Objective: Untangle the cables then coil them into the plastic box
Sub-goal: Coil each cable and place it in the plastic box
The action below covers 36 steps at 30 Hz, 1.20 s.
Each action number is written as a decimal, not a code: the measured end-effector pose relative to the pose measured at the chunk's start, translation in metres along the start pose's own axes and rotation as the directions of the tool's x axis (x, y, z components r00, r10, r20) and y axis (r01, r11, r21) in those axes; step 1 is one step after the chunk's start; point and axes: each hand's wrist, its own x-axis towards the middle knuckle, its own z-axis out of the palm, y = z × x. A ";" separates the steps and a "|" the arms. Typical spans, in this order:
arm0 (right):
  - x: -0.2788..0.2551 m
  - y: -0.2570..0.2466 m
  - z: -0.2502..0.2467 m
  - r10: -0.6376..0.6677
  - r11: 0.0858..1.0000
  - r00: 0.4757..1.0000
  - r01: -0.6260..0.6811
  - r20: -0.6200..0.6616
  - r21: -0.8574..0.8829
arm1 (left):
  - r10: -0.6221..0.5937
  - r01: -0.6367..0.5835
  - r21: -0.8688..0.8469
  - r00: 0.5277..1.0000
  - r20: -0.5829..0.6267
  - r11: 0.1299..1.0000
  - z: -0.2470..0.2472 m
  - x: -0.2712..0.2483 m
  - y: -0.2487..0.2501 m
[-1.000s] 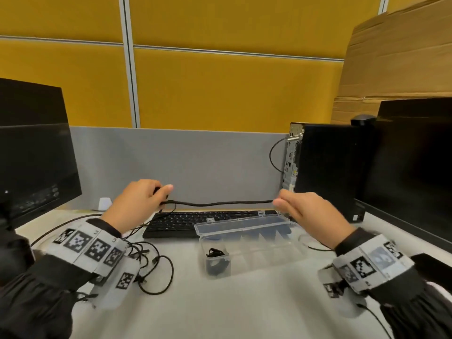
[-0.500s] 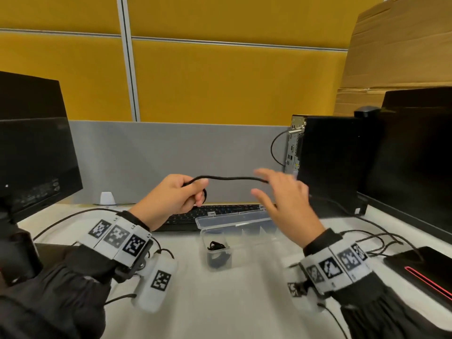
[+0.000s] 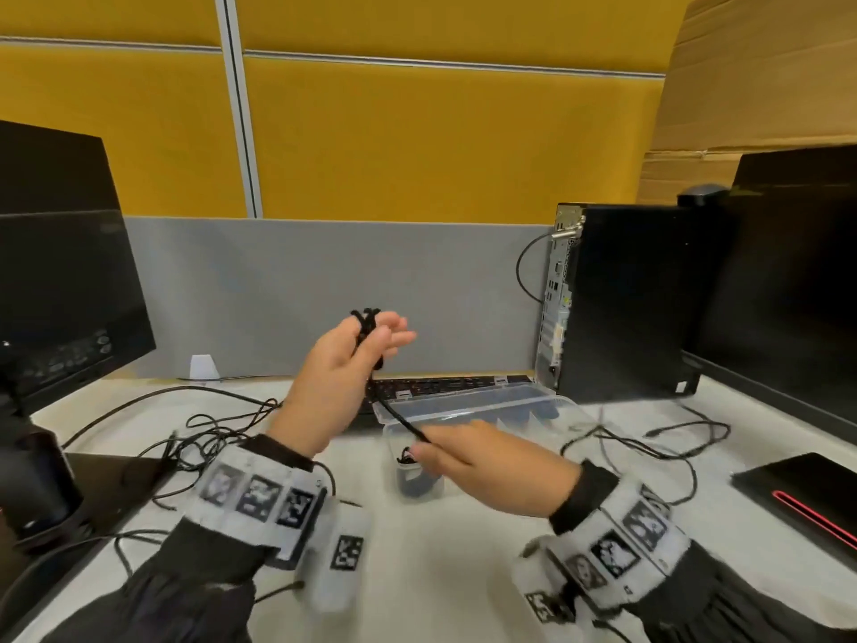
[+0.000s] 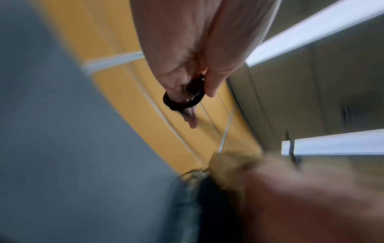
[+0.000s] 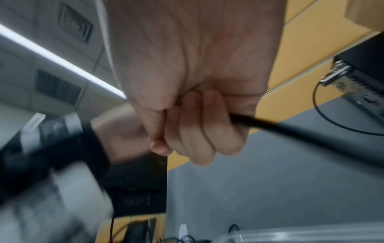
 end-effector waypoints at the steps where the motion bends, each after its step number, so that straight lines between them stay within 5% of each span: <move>1: -0.006 0.000 -0.003 -0.014 1.000 1.000 0.014 -0.013 0.000 | 0.037 -0.038 0.294 0.999 0.009 0.955 -0.003 -0.001 -0.009; 3: -0.013 0.000 -0.011 -0.032 0.996 0.994 0.022 -0.109 -0.084 | 0.003 -0.063 0.600 0.995 0.101 0.798 0.000 -0.008 -0.024; 4: -0.014 0.001 -0.016 -0.044 0.989 0.978 0.013 -0.206 -0.150 | -0.070 -0.040 0.596 0.985 0.160 0.802 0.004 -0.012 -0.028; 6: -0.010 0.008 -0.022 -0.050 0.986 0.894 -0.025 -0.444 -0.162 | -0.253 0.157 0.296 0.912 0.323 0.942 0.015 -0.025 -0.024; 9: -0.004 0.026 -0.026 0.019 0.997 0.778 -0.064 -0.628 -0.049 | -0.277 0.418 -0.163 0.799 0.533 0.894 0.019 -0.041 -0.015; 11: -0.001 0.036 -0.019 0.109 0.987 0.838 -0.156 -0.535 -0.044 | -0.209 0.416 -0.335 0.835 0.509 0.846 0.016 -0.045 -0.013; 14: 0.002 0.041 0.006 0.201 0.976 0.959 -0.214 -0.201 -0.042 | -0.185 0.314 -0.515 0.940 0.286 0.797 0.015 -0.044 -0.018; 17: 0.000 0.026 0.027 0.178 0.984 0.983 -0.177 0.048 -0.009 | -0.233 0.266 -0.597 0.963 0.135 0.757 0.019 -0.044 -0.026; 21: -0.008 -0.003 0.026 0.148 0.979 0.973 -0.170 0.177 0.115 | -0.233 0.226 -0.554 0.971 0.058 0.801 0.027 -0.048 -0.027; 28: -0.034 -0.004 0.009 0.124 0.991 0.969 -0.133 0.212 0.027 | -0.137 0.073 -0.422 0.983 -0.122 0.904 0.004 -0.013 -0.017; 31: -0.039 -0.011 -0.010 0.015 1.000 0.996 -0.017 0.088 0.013 | -0.041 0.034 -0.078 0.995 -0.093 0.996 -0.001 -0.007 -0.021; 36: -0.029 -0.011 -0.039 -0.078 0.997 0.943 0.079 -0.323 -0.010 | -0.035 -0.005 0.317 0.992 0.119 0.948 0.008 -0.021 -0.021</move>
